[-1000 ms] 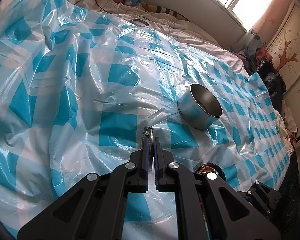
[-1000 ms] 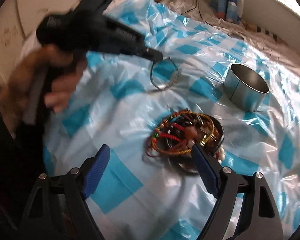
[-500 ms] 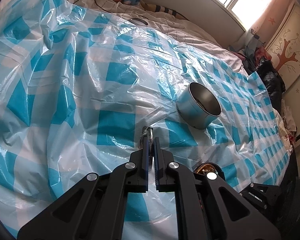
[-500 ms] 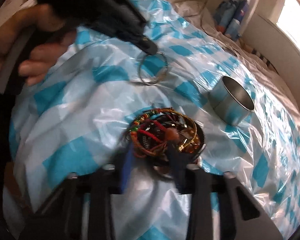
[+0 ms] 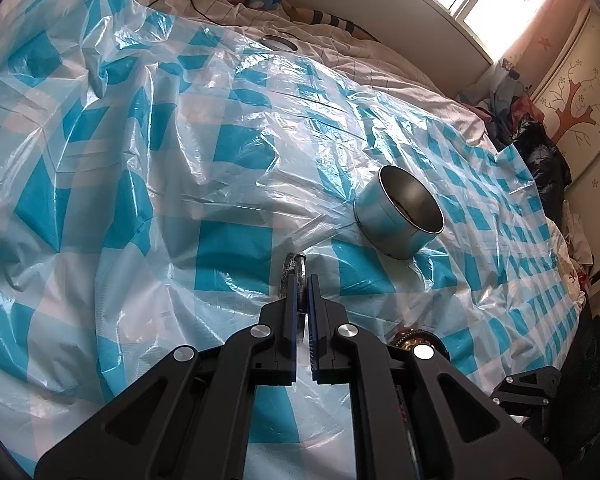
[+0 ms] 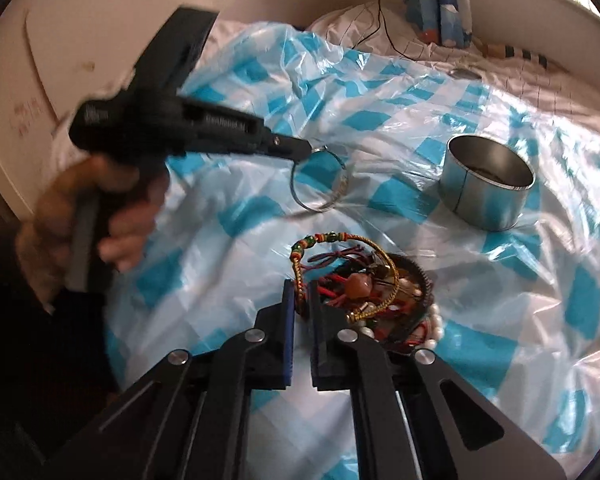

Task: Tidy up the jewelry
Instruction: 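Lift the silver bangle with the left tool while the right tool grasps a beaded bracelet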

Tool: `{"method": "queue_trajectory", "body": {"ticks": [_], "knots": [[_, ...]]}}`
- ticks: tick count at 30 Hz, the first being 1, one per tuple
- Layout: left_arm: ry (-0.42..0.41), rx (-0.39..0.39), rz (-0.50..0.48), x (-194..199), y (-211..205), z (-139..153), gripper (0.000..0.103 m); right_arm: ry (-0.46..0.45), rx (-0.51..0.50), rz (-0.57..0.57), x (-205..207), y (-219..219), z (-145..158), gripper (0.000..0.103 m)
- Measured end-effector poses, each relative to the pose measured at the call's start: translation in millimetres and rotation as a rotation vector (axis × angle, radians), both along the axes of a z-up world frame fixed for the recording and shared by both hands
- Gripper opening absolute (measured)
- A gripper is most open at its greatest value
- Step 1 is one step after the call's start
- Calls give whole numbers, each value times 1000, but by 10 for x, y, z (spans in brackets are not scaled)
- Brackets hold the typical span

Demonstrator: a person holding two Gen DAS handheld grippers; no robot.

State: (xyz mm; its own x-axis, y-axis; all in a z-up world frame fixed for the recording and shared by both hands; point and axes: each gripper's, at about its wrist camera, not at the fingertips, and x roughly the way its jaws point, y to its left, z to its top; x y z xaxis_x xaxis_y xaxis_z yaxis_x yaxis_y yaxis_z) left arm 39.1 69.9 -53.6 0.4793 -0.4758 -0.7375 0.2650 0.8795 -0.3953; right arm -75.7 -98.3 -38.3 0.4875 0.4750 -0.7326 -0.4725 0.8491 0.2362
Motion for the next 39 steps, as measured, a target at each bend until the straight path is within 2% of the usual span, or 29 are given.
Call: {"method": "queue_trajectory", "body": {"ticks": [2, 6, 9, 13, 19, 20, 21, 26, 29, 30, 32, 37, 38, 39], "knots": [[4, 1, 1, 9, 6, -6, 4, 7, 15, -18, 12, -31, -10, 7], [6, 2, 0, 12, 14, -13, 4, 24, 135, -28, 19, -141, 46, 7], [15, 3, 2, 28, 23, -26, 4, 55, 177, -54, 52, -214, 22, 7], [27, 14, 4, 45, 24, -57, 5, 68, 179, -60, 68, -220, -5, 7], [49, 10, -2, 56, 8, -110, 5, 37, 117, -54, 47, -112, -21, 7], [48, 6, -3, 55, 7, -108, 4, 32, 131, -56, 42, -117, -10, 7], [45, 5, -6, 52, 3, -102, 4, 27, 142, -58, 44, -126, 0, 3], [35, 3, -11, 44, -15, -80, 4, 17, 213, -57, 40, -215, 84, 2], [39, 5, -11, 49, -20, -75, 4, -2, 91, -35, 9, -25, 52, 5], [40, 6, -11, 50, -24, -76, 4, -7, 53, -34, 9, 26, 29, 22], [43, 8, -15, 52, -32, -85, 4, -28, 8, -38, 7, 103, -3, 38], [46, 11, -20, 58, -43, -96, 4, -32, -58, -17, 42, 239, -87, 38], [46, 10, -20, 54, -47, -98, 4, -23, -76, -16, 55, 257, -126, 35], [45, 11, -21, 54, -49, -97, 4, -11, -89, -18, 71, 267, -164, 26]]}}
